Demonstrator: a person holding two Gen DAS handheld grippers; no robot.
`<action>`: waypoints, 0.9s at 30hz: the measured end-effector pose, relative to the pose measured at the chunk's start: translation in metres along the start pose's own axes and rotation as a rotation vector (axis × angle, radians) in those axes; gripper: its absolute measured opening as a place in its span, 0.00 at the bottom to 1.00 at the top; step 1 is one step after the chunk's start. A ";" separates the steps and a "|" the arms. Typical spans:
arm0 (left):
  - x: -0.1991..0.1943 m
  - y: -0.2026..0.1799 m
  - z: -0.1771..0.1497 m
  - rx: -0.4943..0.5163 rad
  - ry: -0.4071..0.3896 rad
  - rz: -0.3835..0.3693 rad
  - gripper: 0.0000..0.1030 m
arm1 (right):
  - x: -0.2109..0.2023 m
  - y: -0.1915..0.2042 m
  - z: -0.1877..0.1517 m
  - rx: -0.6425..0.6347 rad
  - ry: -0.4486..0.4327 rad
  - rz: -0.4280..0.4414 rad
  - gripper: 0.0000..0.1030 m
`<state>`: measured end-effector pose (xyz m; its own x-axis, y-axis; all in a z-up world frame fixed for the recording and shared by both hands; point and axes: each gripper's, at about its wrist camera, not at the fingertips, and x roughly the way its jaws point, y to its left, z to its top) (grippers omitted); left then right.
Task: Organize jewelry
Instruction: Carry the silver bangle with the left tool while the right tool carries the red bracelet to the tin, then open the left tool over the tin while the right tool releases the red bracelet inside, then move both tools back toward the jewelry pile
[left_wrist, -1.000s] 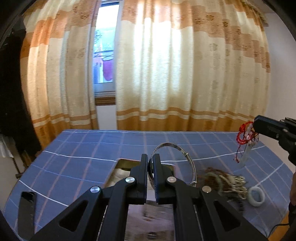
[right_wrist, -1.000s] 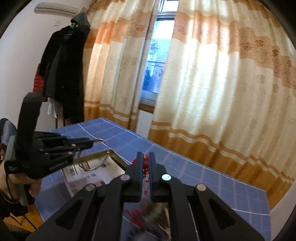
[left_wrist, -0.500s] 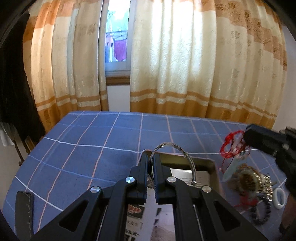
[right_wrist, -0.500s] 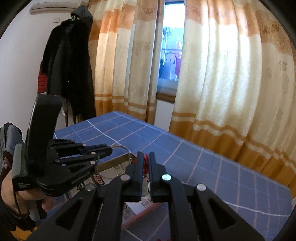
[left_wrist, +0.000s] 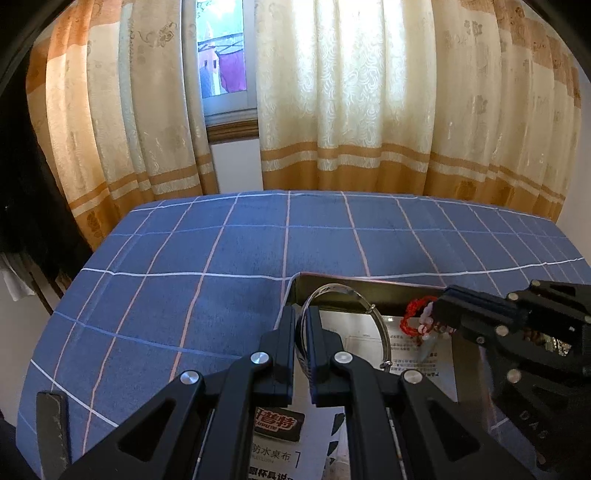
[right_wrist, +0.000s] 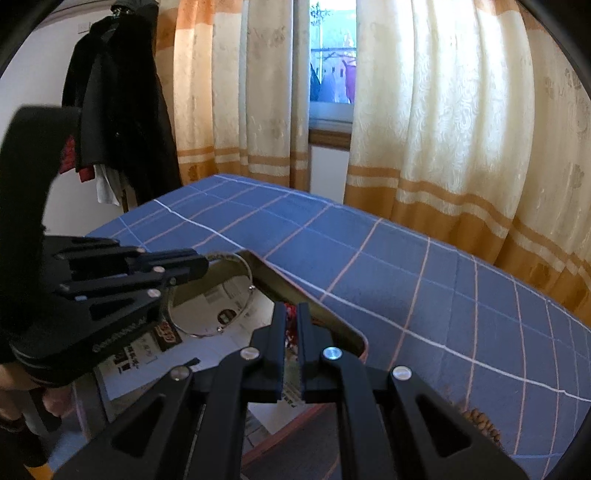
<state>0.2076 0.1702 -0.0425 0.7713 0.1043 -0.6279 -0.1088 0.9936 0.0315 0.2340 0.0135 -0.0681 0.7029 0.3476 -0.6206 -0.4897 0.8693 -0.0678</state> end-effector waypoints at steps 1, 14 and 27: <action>-0.001 0.000 0.000 -0.001 -0.001 0.006 0.06 | 0.002 -0.001 -0.001 0.002 0.009 -0.001 0.06; -0.018 -0.001 0.004 -0.048 -0.048 0.059 0.80 | -0.013 -0.001 0.001 0.009 -0.008 -0.043 0.70; -0.087 -0.033 -0.013 -0.059 -0.177 -0.048 0.85 | -0.114 -0.048 -0.039 0.044 -0.092 -0.164 0.93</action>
<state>0.1358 0.1277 0.0016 0.8744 0.0681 -0.4804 -0.1016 0.9939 -0.0440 0.1572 -0.0819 -0.0247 0.8166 0.2293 -0.5297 -0.3435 0.9306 -0.1268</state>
